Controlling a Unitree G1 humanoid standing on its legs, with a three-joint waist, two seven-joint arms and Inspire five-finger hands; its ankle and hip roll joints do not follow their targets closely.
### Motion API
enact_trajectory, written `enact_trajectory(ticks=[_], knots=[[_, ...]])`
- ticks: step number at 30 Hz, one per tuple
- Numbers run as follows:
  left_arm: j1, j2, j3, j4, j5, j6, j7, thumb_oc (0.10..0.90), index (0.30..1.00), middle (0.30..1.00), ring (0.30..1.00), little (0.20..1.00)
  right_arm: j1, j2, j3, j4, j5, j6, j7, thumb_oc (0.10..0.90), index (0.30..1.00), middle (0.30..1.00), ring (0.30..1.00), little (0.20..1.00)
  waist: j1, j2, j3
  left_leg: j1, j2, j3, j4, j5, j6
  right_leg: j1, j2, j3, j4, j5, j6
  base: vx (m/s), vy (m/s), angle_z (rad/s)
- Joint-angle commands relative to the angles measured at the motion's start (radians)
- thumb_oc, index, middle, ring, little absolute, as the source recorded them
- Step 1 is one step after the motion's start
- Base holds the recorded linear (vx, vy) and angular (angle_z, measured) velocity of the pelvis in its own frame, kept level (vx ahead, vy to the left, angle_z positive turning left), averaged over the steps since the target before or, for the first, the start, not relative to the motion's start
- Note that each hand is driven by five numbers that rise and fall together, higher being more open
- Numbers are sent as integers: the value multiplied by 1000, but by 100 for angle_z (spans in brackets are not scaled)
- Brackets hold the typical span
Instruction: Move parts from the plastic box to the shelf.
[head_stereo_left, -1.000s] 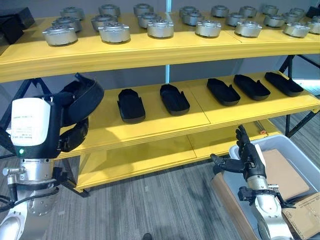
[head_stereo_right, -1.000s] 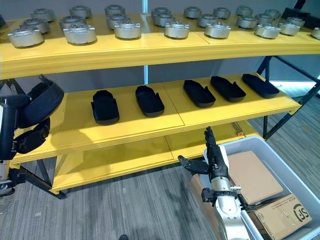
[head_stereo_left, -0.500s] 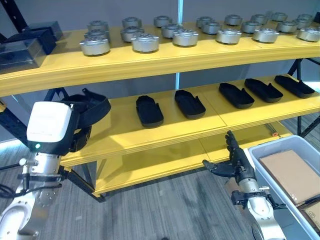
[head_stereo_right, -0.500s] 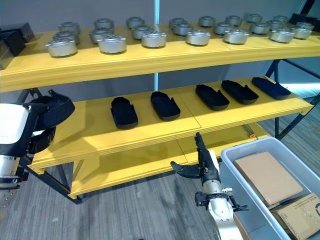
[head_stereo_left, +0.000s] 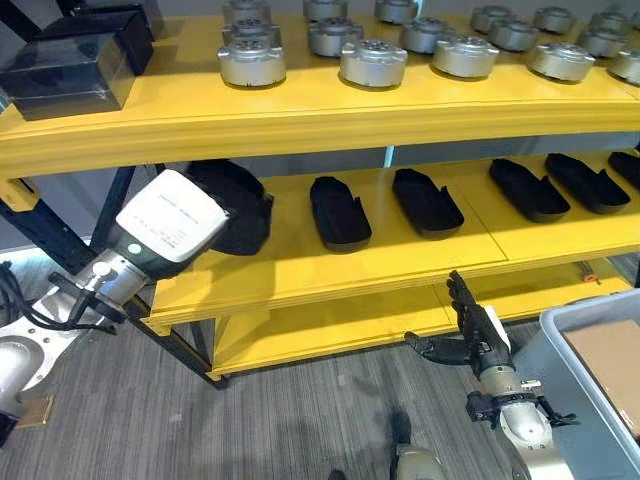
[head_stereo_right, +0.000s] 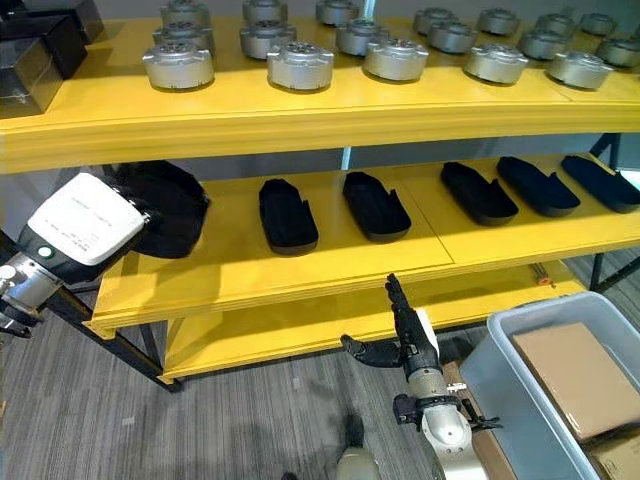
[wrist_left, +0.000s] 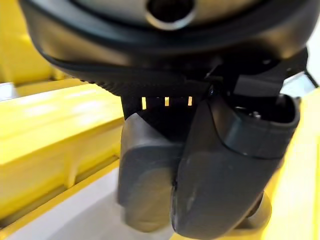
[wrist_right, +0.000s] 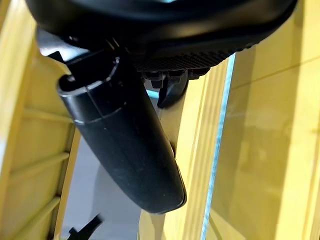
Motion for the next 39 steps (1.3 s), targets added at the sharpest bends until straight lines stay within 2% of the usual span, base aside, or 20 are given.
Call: enact_trajectory(ticks=[1,3,9,10,11,12,13,14,15,16,17,18,19,21,22,25,26,32,39], knots=[[-102,51,108,-72,-19,21,83,400,300,300,300,300,-110,-69,-3,-57,37,-138,2,900,1000,1000,1000,1000,-20,35,-120,66,157,-84,-15,-72,-143,4,-24,9,11,-27,47,172,-214,20],[-110,96,104,-81,-19,11,86,400,300,300,300,300,-105,-82,1,-64,53,-148,10,900,1000,1000,1000,1000,-23,43,-128,67,181,-88,-5,-72,-155,13,-11,-4,16,-47,38,156,-210,22],[-81,143,142,-74,-53,-4,87,400,300,300,300,300,-98,-109,-3,-65,74,-156,17,900,1000,1000,1000,1000,-19,60,-138,60,242,-90,38,-50,-195,32,30,-22,24,-94,7,138,-192,20],[-53,145,169,-65,-63,-5,81,400,300,300,300,300,-97,-118,-5,-66,80,-156,21,900,1000,1000,1000,1000,-5,59,-134,37,251,-85,107,-16,-208,52,49,-20,16,-112,-8,61,-122,4],[-32,144,191,-70,-64,-5,80,400,300,300,300,300,-99,-119,-2,-66,81,-156,22,900,1000,1000,1000,1000,-8,61,-133,30,253,-85,120,-22,-210,51,51,-19,15,-111,-10,74,-265,-23],[36,115,266,-64,-88,8,67,400,300,300,300,300,-118,-140,8,-63,86,-151,28,900,1000,1000,1000,1000,31,44,-97,-74,212,-112,345,50,-222,92,58,-11,-4,-120,-43,-3,-200,-38],[54,104,291,-60,-90,18,67,400,300,300,300,300,-126,-145,7,-62,84,-149,26,900,1000,1000,1000,1000,40,33,-82,-119,202,-119,416,70,-226,103,52,-17,-8,-126,-51,-12,-192,-44],[61,104,299,-62,-90,18,67,400,300,300,300,300,-129,-145,8,-62,84,-149,26,900,1000,1000,1000,1000,37,33,-81,-128,202,-121,429,68,-226,102,51,-18,-7,-126,-52,-26,-93,-48],[80,76,327,-33,-104,42,68,400,300,300,300,300,-127,-143,-8,-64,83,-146,11,900,1000,1000,1000,1000,34,10,-63,-200,266,-70,427,87,-219,119,34,-42,-6,-140,-60,43,-55,-23],[93,39,347,-7,-118,62,80,400,300,300,300,300,-117,-136,-21,-66,80,-147,-5,900,1000,1000,1000,1000,31,-1,-61,-208,323,-37,356,80,-215,131,30,-51,-1,-158,-56,75,-63,4],[97,14,358,-1,-128,68,87,400,300,300,300,300,-114,-132,-28,-68,80,-144,-11,900,1000,1000,1000,1000,29,-11,-58,-205,345,-28,314,87,-212,134,27,-50,1,-158,-56,174,19,62],[110,-59,391,18,-164,95,98,400,300,300,300,300,-104,-118,-49,-71,75,-140,-30,900,1000,1000,1000,1000,30,-13,-55,-189,422,-7,152,140,-233,148,27,-52,19,-190,-42,178,110,48],[121,-137,409,40,-210,115,100,400,300,300,300,300,-94,-112,-63,-63,64,-132,-46,900,1000,1000,1000,1000,31,-1,-54,-196,480,11,50,238,-262,152,28,-51,41,-208,-36,162,109,30],[126,-172,419,44,-224,122,103,400,300,300,300,300,-88,-109,-66,-62,58,-128,-51,900,1000,1000,1000,1000,31,10,-54,-185,496,27,11,267,-274,155,29,-51,54,-220,-34,105,138,-8],[153,-250,433,54,-253,128,112,400,300,300,300,300,-77,-96,-65,-60,61,-119,-47,900,1000,1000,1000,1000,42,25,-57,-141,494,26,1,236,-276,155,31,-34,75,-235,-29,157,203,-22],[133,-343,418,57,-280,136,115,400,300,300,300,300,-68,-77,-69,-58,50,-111,-44,900,1000,1000,1000,1000,41,32,-75,-125,477,40,-2,210,-284,161,14,-32,75,-227,-16,99,162,-43],[133,-345,417,55,-280,137,114,400,300,300,300,300,-67,-78,-70,-59,50,-110,-43,900,1000,1000,1000,1000,42,32,-75,-125,476,42,2,207,-283,162,12,-31,74,-227,-15,68,120,-4],[128,-515,400,83,-328,154,146,400,300,300,300,300,-52,-30,-97,-50,49,-84,-41,900,1000,1000,1000,1000,44,-3,-81,-116,417,73,72,112,-258,198,-57,-9,60,-206,14,69,167,-4],[45,-599,344,140,-317,212,206,400,300,300,300,300,-50,-19,-96,-46,43,-67,-42,900,1000,1000,1000,1000,30,-39,-87,-142,380,82,144,54,-238,191,-94,-1,69,-203,32,20,103,-1]])
